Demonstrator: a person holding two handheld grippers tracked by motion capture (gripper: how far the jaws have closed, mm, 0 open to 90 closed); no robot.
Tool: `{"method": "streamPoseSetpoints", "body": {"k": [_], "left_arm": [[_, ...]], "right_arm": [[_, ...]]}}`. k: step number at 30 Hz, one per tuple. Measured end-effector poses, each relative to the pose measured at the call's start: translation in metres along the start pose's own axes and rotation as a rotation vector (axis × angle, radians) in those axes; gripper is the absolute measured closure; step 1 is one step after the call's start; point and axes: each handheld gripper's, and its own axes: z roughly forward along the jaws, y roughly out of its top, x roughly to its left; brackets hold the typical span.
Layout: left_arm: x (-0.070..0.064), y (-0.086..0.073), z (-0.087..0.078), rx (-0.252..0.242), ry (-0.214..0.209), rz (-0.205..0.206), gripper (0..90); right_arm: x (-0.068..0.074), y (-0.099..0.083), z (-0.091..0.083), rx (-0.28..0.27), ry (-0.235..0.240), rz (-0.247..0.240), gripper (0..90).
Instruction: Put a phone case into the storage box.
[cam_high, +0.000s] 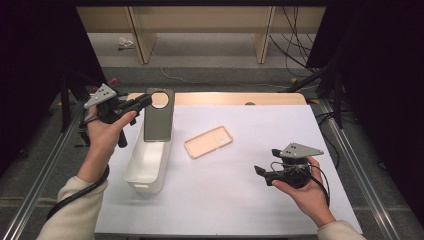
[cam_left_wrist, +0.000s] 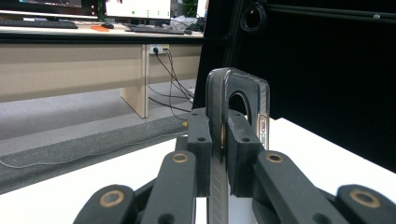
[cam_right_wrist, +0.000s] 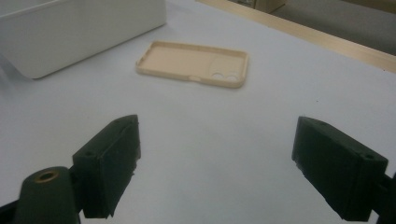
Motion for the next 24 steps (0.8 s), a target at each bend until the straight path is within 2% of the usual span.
{"method": "streamPoseSetpoints", "body": {"k": [10,17,20,24], "left_arm": [[0.004,0.000,0.001,0.005,0.008,-0.002,81.5],[0.008,0.001,0.003,0.012,0.016,0.015,81.5],[0.009,0.000,0.005,0.001,0.010,-0.004,81.5],[0.012,0.001,0.007,0.003,0.021,0.012,81.5]], "right_arm": [[0.000,0.000,0.000,0.005,-0.002,0.004,16.2],[0.000,-0.001,0.001,0.003,-0.003,0.007,16.2],[0.000,0.000,0.000,0.002,-0.004,0.005,16.2],[0.000,-0.001,0.001,0.001,-0.006,0.010,16.2]]}}
